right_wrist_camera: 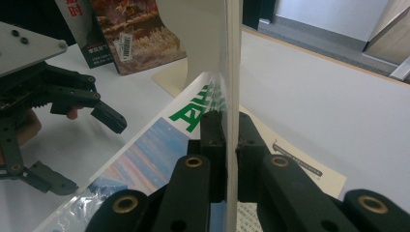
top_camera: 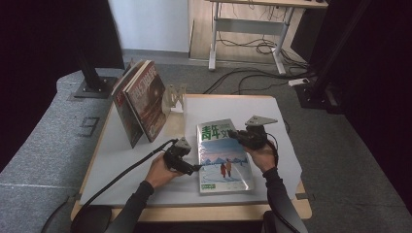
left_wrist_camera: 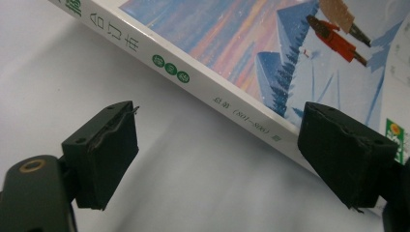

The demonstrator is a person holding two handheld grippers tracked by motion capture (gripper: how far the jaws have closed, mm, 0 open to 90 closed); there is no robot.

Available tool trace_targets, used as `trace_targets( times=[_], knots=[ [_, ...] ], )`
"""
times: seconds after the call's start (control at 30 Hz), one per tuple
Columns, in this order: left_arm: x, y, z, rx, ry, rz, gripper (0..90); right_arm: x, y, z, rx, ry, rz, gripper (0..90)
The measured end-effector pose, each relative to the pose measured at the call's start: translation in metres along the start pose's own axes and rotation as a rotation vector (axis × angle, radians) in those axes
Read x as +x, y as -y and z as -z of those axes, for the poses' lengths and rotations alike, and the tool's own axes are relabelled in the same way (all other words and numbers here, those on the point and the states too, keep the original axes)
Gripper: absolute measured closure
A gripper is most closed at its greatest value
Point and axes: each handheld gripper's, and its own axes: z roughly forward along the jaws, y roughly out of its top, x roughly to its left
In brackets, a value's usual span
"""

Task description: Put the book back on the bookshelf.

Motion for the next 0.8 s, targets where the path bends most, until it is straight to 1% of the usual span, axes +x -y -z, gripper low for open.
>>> trace_targets(
  times=[0.03, 0.1, 0.17, 0.23, 0.27, 0.3, 0.37, 0.43, 0.57, 0.8],
  knots=[
    [0.000, -0.001, 0.000, -0.004, 0.005, 0.000, 14.1, 0.000, 0.000, 0.001, -0.002, 0.000, 0.002, 84.4],
    [-0.004, -0.003, -0.001, -0.002, 0.030, -0.007, 14.4, 0.001, -0.001, 0.002, -0.005, -0.001, 0.004, 84.4],
    [-0.007, -0.003, -0.004, -0.007, 0.042, -0.013, 14.8, 0.002, -0.001, 0.002, -0.008, -0.002, 0.005, 84.4],
    [-0.007, -0.002, -0.008, 0.010, 0.052, -0.011, 14.8, 0.002, -0.001, 0.003, -0.008, -0.002, 0.009, 84.4],
    [-0.007, -0.002, -0.010, 0.009, 0.068, -0.004, 14.3, 0.003, -0.002, 0.003, -0.010, -0.003, 0.010, 84.4],
    [-0.007, -0.003, -0.012, 0.008, 0.074, 0.000, 14.6, 0.003, -0.002, 0.003, -0.011, -0.003, 0.010, 84.4],
    [-0.009, -0.004, -0.015, 0.007, 0.081, 0.000, 14.6, 0.004, -0.002, 0.004, -0.010, -0.003, 0.013, 84.4],
    [-0.010, -0.006, -0.017, 0.017, 0.090, -0.003, 14.1, 0.004, -0.002, 0.004, -0.010, -0.004, 0.014, 84.4],
    [-0.010, -0.007, -0.019, 0.021, 0.098, 0.001, 14.0, 0.004, -0.001, 0.005, -0.018, -0.007, 0.011, 84.4],
    [-0.008, -0.006, -0.025, 0.006, 0.140, 0.037, 14.8, 0.005, -0.001, 0.007, -0.024, -0.016, 0.007, 84.4]
  ],
)
